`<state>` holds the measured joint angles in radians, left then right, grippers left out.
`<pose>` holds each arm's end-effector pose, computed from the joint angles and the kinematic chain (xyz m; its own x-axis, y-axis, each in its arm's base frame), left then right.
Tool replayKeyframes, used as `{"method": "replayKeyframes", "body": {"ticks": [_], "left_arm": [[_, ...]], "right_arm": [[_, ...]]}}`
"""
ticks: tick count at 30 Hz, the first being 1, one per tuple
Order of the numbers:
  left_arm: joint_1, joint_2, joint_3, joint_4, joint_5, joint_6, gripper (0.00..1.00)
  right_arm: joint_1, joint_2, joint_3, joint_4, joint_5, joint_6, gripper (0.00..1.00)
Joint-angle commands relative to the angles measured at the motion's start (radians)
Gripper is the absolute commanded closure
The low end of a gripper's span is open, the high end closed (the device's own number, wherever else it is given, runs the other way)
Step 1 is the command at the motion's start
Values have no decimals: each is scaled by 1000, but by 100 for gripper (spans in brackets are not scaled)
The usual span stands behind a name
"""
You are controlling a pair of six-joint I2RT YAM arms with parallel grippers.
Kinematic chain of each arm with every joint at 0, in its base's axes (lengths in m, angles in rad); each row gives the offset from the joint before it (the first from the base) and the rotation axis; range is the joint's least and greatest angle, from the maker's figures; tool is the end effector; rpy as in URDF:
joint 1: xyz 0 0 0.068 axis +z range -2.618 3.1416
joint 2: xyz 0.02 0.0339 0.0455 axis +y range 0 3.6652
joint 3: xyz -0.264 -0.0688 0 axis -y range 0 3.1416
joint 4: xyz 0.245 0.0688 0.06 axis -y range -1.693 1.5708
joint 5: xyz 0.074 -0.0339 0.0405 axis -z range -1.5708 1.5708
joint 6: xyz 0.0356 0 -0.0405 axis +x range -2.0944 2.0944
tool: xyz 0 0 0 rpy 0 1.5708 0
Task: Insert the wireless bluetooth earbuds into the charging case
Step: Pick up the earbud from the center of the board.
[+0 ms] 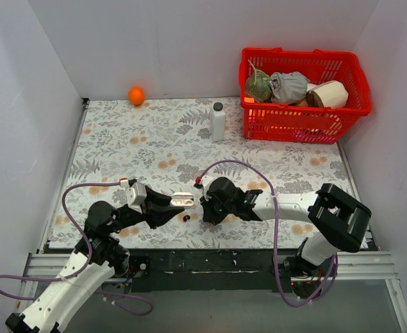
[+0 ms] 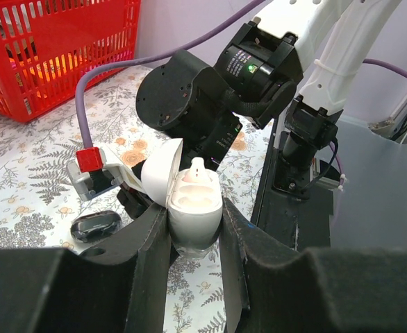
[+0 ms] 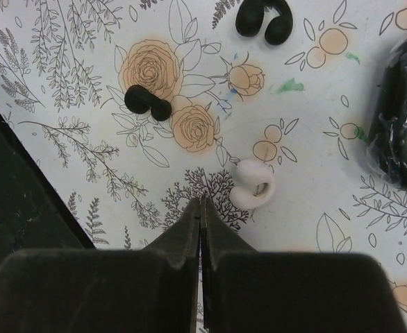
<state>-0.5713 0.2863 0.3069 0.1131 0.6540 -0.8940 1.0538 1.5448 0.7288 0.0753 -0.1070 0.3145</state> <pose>0.0823 -0.0787 0.2667 -0.6597 -0.3114 -0.6839 0.6738 0.1578 -0.7218 0.1477 0.2674 0.1662 -0.5966 -0.4270 -0.6795 -0.7558 0.5836 0.2968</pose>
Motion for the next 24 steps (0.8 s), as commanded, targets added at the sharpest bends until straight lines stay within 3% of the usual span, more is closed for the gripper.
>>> {"method": "replayKeyframes", "body": {"ticks": [1,24], "left_arm": [[1,-1,-5,8,-2,1,100],[1,14,-3,8,1,1,100]], "right_arm": [[-8,-3,-2,-3,26,17,99],[-126,-66,-48,-51,56,-63,99]]}}
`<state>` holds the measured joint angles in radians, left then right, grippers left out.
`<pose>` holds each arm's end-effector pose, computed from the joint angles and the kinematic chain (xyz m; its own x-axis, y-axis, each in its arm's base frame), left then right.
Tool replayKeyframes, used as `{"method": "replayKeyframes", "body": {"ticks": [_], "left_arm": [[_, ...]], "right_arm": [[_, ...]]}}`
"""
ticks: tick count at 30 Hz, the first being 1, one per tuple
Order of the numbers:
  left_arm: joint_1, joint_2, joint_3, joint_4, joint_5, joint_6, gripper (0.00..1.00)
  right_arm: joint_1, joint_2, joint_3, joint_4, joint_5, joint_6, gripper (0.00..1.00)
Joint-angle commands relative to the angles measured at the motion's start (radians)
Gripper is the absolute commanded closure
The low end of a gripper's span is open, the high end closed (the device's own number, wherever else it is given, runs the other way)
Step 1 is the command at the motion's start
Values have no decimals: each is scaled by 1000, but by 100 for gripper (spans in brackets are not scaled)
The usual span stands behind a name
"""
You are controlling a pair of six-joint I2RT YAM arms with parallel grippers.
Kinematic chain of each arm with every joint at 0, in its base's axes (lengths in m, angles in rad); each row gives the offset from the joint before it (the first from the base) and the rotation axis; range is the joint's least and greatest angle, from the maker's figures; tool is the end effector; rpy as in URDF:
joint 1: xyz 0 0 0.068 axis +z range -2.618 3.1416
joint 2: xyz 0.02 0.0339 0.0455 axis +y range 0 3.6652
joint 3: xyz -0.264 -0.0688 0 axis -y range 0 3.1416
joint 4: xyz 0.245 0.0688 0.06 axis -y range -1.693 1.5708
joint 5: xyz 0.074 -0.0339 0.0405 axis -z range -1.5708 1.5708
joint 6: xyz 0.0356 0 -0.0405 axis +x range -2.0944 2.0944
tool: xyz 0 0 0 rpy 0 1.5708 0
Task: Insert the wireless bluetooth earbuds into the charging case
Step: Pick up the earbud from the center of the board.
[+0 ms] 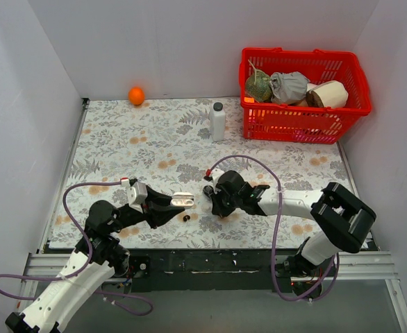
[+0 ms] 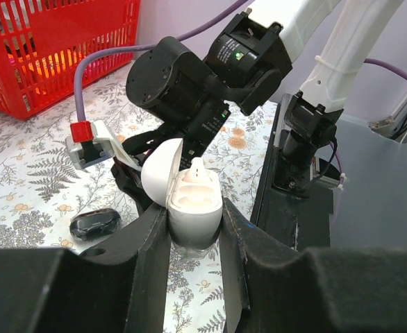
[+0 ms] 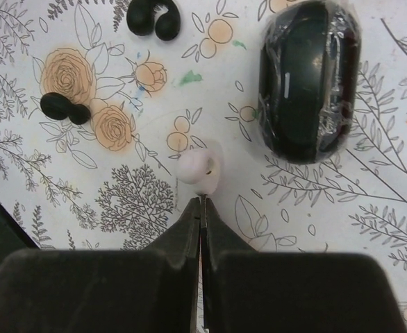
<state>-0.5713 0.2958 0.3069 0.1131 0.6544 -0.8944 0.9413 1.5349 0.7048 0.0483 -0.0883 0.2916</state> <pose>0.0835 -0.0795 0.2658 -0.6655 -0.3077 -0.6800 0.6679 0.1611 -0.7266 0.1728 0.2426 0.1599 -0.6394 -0.3914 -0.6618 -0.6872 0.6770 0.2635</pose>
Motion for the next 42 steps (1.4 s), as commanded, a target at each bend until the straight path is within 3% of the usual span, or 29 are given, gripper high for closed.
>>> {"method": "replayKeyframes", "body": {"ticks": [1,5,8,16,19,20,21,42], "left_arm": [[1,5,-3,8,2,2,100],[1,6,-3,10,5,2,100],[-1,8,-5,13,5,0,100],[1,6,-3,7,1,0,100],[1,5,-3,7,1,2,100],[-1,6,-2,7,-1,2,100],[1,6,-2,8,-1,2,100],[1,5,-2,2,-2,0,100]], "right_arm": [[-13,-65,-28,-30,42,-43,99],[-13,-130,-36,-41,58,-46,74],[-13,-142,-18,-47,74,-37,65],[4,-76,61,-73,42,0,60],[17,-61,62,-57,-2,40,69],[24,-58,61,-57,-5,46,90],[25,-53,55,-57,-2,50,98],[27,34,30,-25,58,37,99]]}}
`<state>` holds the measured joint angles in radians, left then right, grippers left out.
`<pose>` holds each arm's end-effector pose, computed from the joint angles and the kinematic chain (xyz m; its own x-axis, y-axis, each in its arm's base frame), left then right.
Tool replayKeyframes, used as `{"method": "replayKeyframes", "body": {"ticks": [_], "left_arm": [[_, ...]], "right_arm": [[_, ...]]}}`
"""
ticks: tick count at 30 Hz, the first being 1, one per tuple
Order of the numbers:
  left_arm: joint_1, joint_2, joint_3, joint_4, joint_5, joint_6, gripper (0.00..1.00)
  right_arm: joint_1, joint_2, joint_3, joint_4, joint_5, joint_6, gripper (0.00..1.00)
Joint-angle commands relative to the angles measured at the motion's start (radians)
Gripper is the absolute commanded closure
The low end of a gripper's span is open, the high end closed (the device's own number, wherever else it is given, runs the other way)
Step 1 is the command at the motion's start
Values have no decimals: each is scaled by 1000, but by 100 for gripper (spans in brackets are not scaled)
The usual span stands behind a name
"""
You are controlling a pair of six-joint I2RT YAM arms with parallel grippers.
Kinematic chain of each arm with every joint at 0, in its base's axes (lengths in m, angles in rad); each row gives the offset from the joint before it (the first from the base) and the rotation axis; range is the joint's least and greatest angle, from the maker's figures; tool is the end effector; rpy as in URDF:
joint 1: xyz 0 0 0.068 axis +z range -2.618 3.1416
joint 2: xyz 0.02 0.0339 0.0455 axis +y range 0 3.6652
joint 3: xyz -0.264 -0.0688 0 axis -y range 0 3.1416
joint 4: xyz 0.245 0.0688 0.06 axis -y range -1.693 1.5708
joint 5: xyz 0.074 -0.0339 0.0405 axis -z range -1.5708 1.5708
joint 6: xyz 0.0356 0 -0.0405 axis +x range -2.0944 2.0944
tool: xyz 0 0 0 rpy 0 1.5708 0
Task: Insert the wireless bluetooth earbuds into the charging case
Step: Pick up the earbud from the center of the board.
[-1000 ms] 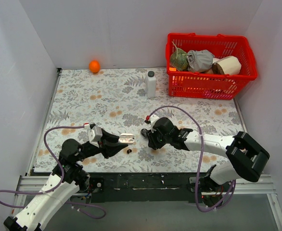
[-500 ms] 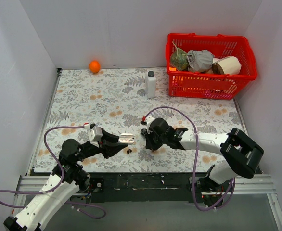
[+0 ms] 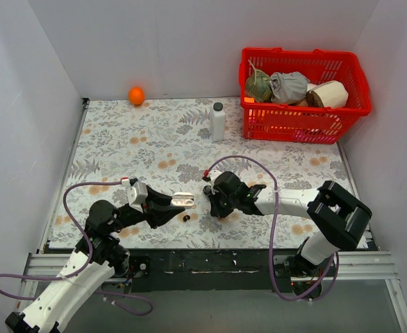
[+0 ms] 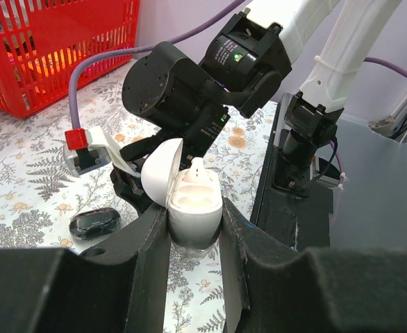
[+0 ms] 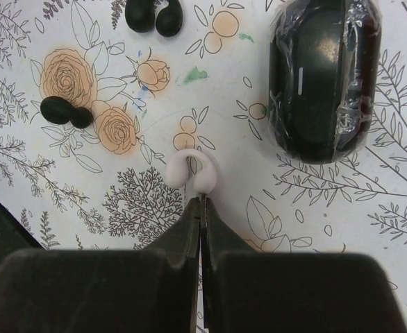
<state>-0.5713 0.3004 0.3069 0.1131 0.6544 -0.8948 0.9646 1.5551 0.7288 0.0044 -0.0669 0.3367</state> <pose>0.0841 -0.0798 0.2654 -0.6684 -0.3061 -0.6779 0.6648 0.1628 -0.7291 0.1693 0.2484 0.1577 -0.6733 -0.3927 -0.6264 -0.6605 0.7001 0.2711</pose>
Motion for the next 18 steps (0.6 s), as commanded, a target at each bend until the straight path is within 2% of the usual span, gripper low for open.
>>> {"method": "replayKeyframes", "body": {"ticks": [1,18], "left_arm": [[1,-1,-2,2,-6,0,100],[1,3,-3,3,-6,0,100]], "right_arm": [[3,17,6,19,41,-13,99],[-7,77,80,3,62,-183,98]]}}
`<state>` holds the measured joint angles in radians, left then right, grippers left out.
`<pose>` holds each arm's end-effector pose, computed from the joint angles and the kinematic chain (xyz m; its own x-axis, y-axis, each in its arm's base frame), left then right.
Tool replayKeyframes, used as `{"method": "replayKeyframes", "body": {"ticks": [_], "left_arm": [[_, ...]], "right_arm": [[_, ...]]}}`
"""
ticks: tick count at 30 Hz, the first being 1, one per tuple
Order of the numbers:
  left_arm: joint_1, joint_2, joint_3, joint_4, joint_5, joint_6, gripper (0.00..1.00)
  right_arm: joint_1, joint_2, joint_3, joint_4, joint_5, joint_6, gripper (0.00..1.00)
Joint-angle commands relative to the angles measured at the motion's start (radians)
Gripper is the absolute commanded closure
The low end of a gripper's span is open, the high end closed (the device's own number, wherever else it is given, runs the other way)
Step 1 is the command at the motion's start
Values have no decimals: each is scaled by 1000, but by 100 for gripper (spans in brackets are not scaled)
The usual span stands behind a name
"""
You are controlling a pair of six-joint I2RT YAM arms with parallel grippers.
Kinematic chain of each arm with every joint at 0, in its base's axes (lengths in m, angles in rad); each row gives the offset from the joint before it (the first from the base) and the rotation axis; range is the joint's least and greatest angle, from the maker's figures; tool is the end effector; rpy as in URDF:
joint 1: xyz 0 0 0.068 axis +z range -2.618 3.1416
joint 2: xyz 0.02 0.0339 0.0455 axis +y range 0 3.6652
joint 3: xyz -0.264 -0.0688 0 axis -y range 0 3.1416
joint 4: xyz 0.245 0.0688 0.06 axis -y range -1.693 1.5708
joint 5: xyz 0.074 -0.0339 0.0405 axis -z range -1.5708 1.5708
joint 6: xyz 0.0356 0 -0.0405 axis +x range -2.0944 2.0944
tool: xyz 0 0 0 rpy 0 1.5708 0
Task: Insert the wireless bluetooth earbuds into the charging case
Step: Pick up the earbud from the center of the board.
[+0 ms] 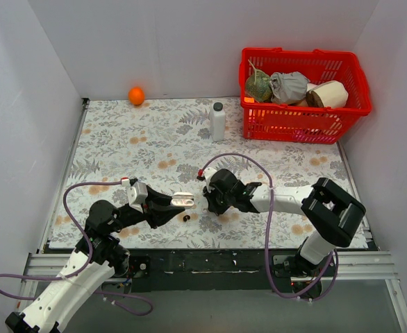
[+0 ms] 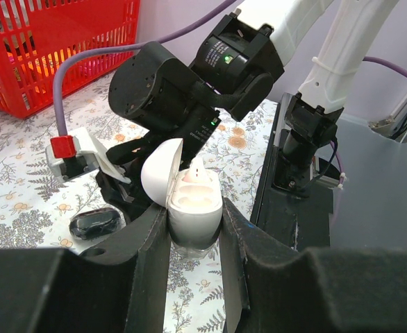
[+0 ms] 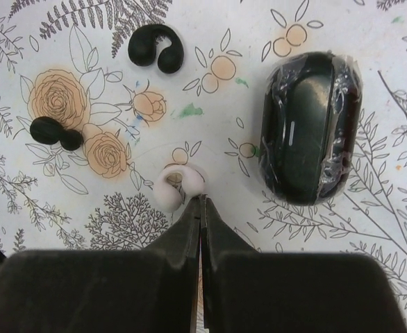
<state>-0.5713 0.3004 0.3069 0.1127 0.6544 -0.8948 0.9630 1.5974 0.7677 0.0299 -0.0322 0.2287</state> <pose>0.0841 -0.0798 0.2654 -0.6687 -0.3059 -0.6777 0.6645 0.1630 -0.7293 0.1778 0.2576 0.1586 -0.5878 -0.4482 -0.6735 -0.7187 0.6714 0.1805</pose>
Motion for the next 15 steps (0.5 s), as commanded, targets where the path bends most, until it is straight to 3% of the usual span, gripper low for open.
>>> {"method": "replayKeyframes", "body": {"ticks": [1,4,8,15], "left_arm": [[1,3,-3,4,-6,-1,100],[-1,3,-3,4,-6,-3,100],[-1,3,-5,8,-6,-1,100],[-1,-9,-6,8,-10,0,100]], "right_arm": [[-7,38,47,-27,28,-77,97],[-9,32,45,-28,60,-84,88],[-10,0,35,-28,66,-89,68],[-10,-122,36,-90,75,-69,62]]}}
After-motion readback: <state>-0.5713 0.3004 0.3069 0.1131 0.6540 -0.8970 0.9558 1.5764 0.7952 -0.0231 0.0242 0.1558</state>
